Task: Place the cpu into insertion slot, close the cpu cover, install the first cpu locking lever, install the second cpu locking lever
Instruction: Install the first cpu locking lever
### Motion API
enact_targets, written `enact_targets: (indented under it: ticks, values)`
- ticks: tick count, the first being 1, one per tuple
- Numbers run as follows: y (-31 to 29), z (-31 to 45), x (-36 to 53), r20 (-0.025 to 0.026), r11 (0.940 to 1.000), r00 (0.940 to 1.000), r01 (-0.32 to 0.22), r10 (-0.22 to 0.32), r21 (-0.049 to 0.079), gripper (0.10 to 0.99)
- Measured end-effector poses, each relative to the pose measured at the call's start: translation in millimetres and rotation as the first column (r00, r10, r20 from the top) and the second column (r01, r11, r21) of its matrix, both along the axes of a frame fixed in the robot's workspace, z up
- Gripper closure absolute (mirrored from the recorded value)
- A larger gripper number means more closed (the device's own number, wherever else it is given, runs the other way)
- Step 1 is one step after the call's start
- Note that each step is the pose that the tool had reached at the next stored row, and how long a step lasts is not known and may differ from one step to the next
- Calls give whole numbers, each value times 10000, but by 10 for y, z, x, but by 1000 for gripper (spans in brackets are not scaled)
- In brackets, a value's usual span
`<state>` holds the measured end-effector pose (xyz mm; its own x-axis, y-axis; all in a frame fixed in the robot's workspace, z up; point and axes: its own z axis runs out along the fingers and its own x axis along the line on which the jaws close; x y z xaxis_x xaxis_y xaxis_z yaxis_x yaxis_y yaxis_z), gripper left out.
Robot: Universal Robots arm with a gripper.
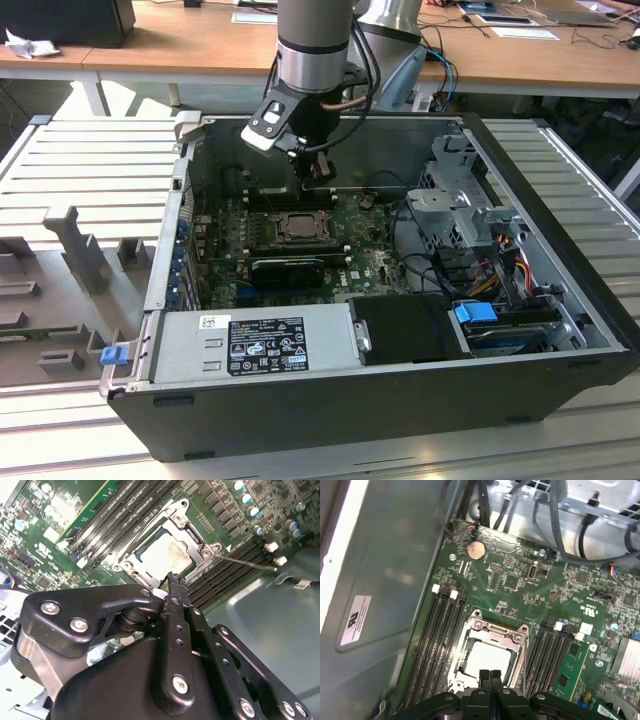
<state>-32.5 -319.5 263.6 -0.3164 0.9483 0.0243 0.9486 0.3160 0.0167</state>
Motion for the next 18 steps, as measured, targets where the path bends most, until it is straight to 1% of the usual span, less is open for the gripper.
enact_targets:
  ticks: [1,2,5,9,13,16,18]
  values:
    - [0,-1,0,-1,10000,10000,-87,87,0,980]
    - [0,-2,0,-1,9995,9995,-322,322,0,980]
    - [0,-3,0,-1,9979,9979,-643,643,0,980]
    - [0,-3,0,-1,9957,9957,-922,922,0,980]
    - [0,-3,0,-1,9887,9887,-1500,1500,0,980]
    - [0,-3,0,-1,9838,9838,-1790,1790,0,980]
    - [0,-3,0,-1,9779,9779,-2091,2091,0,980]
